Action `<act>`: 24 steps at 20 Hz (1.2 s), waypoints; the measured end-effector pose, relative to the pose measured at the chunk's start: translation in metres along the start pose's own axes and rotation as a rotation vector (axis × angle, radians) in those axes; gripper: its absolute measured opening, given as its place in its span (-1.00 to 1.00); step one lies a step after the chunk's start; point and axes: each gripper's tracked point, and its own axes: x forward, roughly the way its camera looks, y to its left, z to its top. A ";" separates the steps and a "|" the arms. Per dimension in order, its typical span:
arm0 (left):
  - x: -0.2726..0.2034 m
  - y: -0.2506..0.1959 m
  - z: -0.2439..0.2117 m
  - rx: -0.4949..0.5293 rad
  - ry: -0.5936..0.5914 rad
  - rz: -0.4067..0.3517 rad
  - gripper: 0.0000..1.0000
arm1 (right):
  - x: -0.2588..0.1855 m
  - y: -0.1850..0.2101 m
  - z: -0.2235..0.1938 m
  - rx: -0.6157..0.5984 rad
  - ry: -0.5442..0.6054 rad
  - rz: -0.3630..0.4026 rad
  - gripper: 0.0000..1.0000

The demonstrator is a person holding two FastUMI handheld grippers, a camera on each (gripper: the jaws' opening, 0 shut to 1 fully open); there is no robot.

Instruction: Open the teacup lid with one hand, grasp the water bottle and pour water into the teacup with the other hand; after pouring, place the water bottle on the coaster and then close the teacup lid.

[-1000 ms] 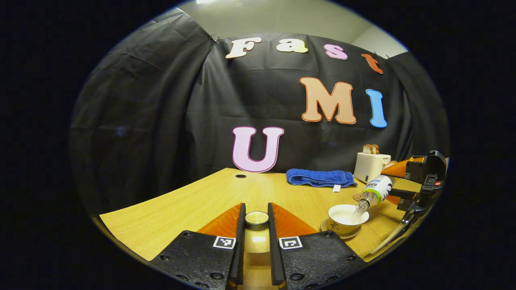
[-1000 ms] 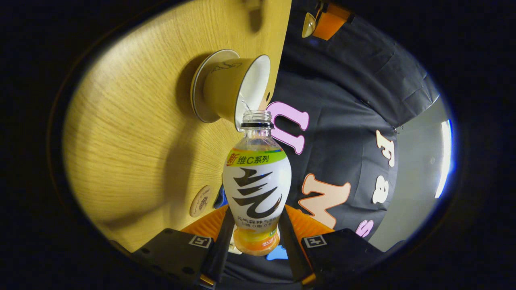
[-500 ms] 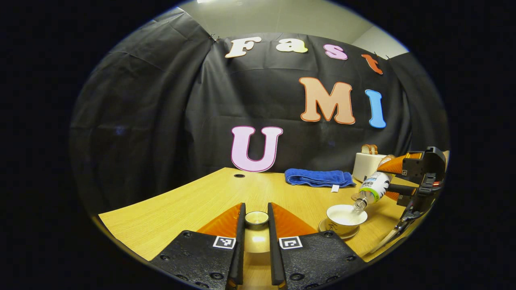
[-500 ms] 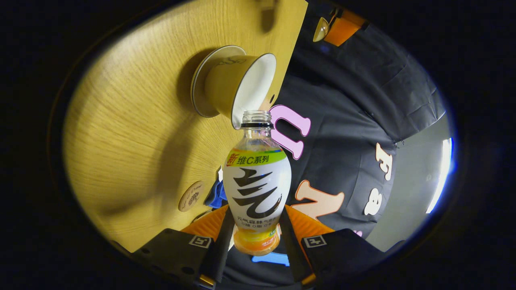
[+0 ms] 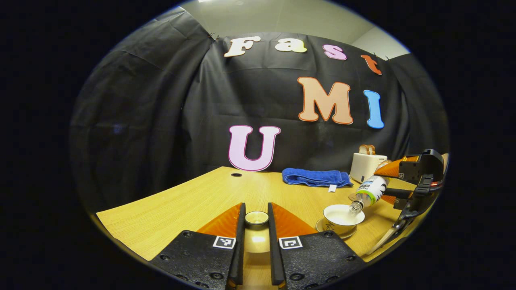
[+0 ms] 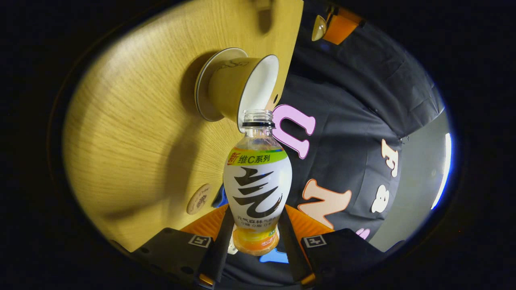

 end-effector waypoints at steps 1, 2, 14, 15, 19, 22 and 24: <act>-0.001 0.000 -0.001 0.003 0.001 -0.001 -0.51 | 0.000 0.003 0.000 0.035 0.000 0.006 0.36; 0.000 -0.002 0.000 0.003 0.001 -0.001 -0.51 | -0.001 0.006 0.001 0.075 0.001 0.014 0.36; 0.005 -0.029 0.011 0.006 -0.006 -0.029 -0.52 | -0.010 0.033 -0.003 0.893 0.008 0.165 0.36; 0.005 -0.031 0.013 0.004 -0.008 -0.032 -0.52 | -0.010 0.033 -0.003 0.966 0.007 0.176 0.36; 0.006 -0.042 0.017 -0.003 -0.016 -0.047 -0.51 | -0.006 0.026 -0.019 1.218 0.013 0.177 0.32; 0.006 -0.049 0.016 -0.004 -0.014 -0.061 -0.52 | 0.005 0.020 -0.044 1.373 0.056 0.136 0.41; 0.006 -0.052 0.016 -0.010 -0.013 -0.069 -0.52 | 0.015 0.020 -0.059 1.488 0.073 0.128 0.36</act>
